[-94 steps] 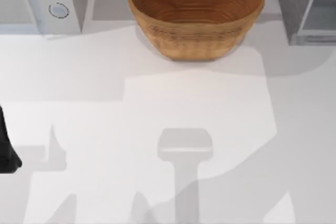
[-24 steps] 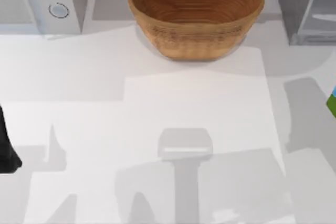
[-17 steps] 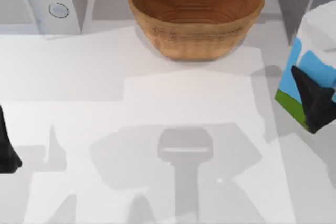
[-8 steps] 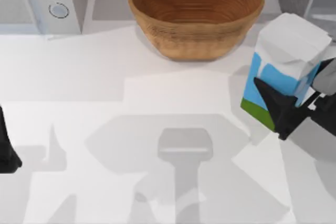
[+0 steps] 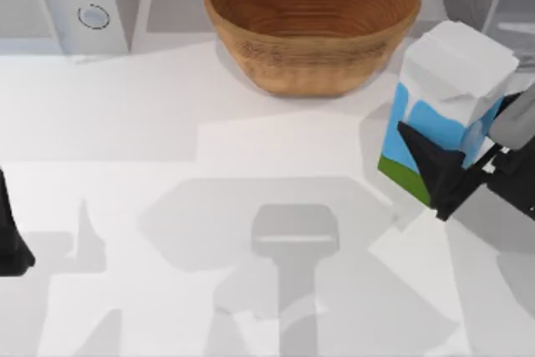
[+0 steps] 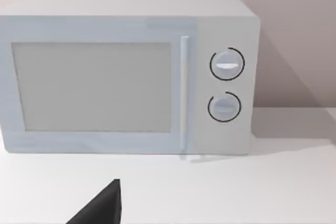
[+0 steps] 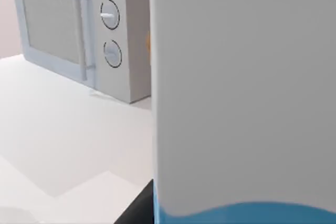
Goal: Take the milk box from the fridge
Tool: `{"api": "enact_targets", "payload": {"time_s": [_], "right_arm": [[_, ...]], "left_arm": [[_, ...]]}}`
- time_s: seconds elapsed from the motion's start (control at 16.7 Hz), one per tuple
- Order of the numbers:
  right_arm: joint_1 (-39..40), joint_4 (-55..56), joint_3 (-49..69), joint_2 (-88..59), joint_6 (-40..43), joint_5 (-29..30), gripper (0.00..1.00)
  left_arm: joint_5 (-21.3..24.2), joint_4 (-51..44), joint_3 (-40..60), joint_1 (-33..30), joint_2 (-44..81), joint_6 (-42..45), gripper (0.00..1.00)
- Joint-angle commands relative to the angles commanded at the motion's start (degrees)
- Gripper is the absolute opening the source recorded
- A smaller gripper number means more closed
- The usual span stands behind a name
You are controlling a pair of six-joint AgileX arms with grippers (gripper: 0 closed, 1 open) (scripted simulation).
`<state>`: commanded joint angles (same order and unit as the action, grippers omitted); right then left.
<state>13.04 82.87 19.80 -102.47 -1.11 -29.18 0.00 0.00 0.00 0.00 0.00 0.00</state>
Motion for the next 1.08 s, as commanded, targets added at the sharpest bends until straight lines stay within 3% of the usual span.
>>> {"api": "enact_targets", "payload": {"time_s": [0.42,0.72,1.08], "right_arm": [[4.8,5.7,8.9,-14.5,0.0,4.6,0.0],[5.2,6.2,9.5,-15.4,0.0,4.9,0.0],[5.2,6.2,9.5,-15.4,0.0,4.9,0.45]], "left_arm": [[0.0,0.0,0.0,0.0,0.0,0.0,1.0],[0.0,0.0,0.0,0.0,0.0,0.0,1.0],[0.0,0.0,0.0,0.0,0.0,0.0,1.0]]}}
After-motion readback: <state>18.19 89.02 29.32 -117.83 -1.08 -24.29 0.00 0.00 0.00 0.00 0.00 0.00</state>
